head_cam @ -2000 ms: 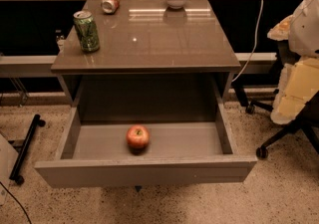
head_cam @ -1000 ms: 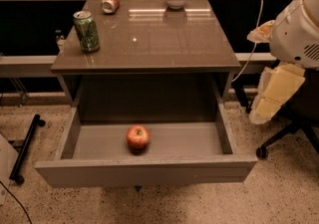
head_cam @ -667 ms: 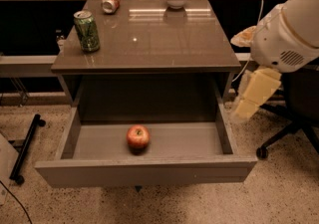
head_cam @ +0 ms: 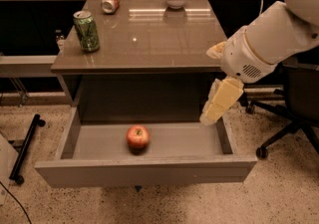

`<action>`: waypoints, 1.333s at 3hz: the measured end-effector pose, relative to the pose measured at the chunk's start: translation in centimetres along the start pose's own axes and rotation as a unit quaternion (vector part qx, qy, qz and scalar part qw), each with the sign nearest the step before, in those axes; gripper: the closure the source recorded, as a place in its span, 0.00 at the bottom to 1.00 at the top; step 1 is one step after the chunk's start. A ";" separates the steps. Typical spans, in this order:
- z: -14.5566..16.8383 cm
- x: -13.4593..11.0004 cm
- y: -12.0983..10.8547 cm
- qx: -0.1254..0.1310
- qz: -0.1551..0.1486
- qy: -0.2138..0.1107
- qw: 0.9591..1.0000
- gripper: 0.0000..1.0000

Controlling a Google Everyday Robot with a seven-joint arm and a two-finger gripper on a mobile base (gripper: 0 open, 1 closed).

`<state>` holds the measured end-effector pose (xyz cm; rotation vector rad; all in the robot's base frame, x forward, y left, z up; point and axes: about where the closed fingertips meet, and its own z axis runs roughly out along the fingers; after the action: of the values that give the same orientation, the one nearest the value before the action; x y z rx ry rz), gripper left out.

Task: Pick apple from top drawer and place on counter

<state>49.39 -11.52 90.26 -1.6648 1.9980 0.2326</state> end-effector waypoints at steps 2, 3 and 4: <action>7.5 -2.0 0.4 -0.035 0.023 -0.043 0.998 0.00; 13.3 -3.1 1.0 -0.067 0.040 -0.076 0.994 0.00; 16.9 -3.7 1.1 -0.074 0.042 -0.101 0.991 0.00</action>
Offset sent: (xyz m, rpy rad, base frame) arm 0.0334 0.0818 -0.0885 0.1898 0.1031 0.0258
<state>53.49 -0.51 77.58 -1.5773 1.9383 0.5699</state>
